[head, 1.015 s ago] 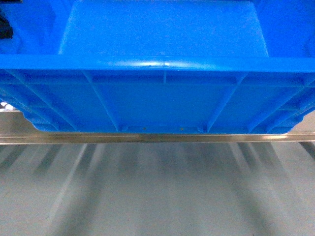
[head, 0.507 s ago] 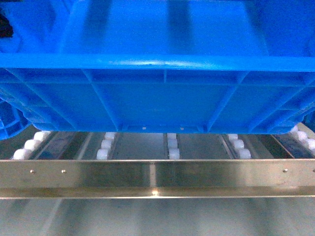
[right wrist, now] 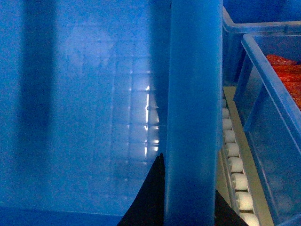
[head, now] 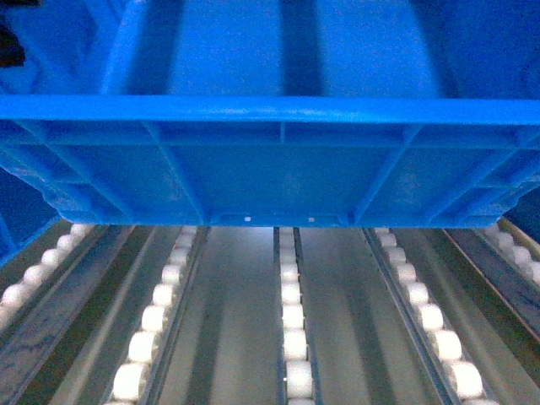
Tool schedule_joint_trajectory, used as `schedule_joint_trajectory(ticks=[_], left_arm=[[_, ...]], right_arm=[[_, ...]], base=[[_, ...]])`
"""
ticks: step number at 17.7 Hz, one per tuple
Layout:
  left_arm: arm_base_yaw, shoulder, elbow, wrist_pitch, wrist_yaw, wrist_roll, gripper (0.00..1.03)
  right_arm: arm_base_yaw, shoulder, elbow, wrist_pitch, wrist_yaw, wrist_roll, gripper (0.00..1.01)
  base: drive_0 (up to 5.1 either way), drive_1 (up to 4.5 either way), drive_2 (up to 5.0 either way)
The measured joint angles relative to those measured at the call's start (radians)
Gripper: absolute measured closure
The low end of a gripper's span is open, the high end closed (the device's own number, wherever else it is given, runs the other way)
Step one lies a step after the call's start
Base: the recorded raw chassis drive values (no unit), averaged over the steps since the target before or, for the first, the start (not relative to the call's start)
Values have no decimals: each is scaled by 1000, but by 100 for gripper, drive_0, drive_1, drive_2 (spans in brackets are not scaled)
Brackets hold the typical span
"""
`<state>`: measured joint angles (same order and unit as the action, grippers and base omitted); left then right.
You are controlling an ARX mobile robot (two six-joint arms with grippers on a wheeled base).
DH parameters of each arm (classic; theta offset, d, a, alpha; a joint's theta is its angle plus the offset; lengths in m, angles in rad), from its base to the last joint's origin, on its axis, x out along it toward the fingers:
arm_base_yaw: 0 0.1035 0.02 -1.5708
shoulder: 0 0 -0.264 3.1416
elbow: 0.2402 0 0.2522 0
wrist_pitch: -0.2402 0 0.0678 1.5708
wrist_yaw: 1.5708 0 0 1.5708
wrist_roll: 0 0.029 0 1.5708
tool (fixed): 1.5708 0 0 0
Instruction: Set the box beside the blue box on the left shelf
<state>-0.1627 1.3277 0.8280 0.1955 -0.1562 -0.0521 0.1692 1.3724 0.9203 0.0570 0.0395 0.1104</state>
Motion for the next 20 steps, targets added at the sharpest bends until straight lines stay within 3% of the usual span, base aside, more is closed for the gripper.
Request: schedule_joint_trajectory(ticks=[20], left_arm=[[0,0,0,-8,2,0,97]], right_arm=[[0,0,0,-6,0,0,94]], base=[[0,0,0]])
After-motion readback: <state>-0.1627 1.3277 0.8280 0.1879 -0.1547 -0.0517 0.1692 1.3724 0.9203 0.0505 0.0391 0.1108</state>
